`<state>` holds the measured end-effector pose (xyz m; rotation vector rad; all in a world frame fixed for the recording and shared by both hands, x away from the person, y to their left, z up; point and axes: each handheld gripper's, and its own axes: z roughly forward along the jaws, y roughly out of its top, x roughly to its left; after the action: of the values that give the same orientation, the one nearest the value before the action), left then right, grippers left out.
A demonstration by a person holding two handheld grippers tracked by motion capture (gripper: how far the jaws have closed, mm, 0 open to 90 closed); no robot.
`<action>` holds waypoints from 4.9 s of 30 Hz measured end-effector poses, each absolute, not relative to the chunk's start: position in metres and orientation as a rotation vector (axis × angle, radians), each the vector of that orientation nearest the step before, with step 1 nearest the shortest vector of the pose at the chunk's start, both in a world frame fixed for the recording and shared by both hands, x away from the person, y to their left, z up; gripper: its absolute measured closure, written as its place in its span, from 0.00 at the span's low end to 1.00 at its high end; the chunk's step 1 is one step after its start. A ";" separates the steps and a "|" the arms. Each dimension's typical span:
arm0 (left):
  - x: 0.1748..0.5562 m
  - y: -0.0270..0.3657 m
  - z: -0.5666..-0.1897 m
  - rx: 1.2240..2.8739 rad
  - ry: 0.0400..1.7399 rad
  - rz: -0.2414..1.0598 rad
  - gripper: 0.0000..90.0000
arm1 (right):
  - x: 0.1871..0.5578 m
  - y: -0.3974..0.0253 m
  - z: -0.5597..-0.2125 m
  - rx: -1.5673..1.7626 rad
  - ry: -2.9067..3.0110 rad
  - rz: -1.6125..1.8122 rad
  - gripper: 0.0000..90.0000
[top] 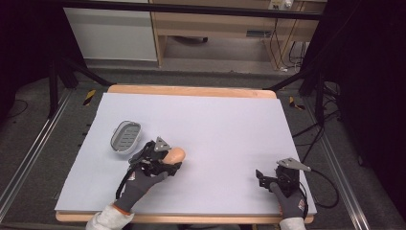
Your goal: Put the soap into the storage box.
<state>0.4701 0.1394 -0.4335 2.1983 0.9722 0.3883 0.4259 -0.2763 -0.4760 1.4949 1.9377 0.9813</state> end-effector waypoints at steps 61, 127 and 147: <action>0.508 0.250 -0.403 1.909 1.270 0.564 0.35 | 0.428 -0.274 -0.476 1.471 1.959 0.996 0.06; 0.529 0.274 -0.435 1.889 1.408 0.608 0.36 | 0.430 -0.273 -0.477 1.481 1.964 0.985 0.06; 0.518 0.272 -0.419 1.850 1.343 0.617 0.36 | 0.429 -0.273 -0.476 1.482 1.967 0.992 0.06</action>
<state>0.5179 0.2716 -0.4190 1.8497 1.3434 0.6167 0.4289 -0.2733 -0.4762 1.4822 1.9672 0.9918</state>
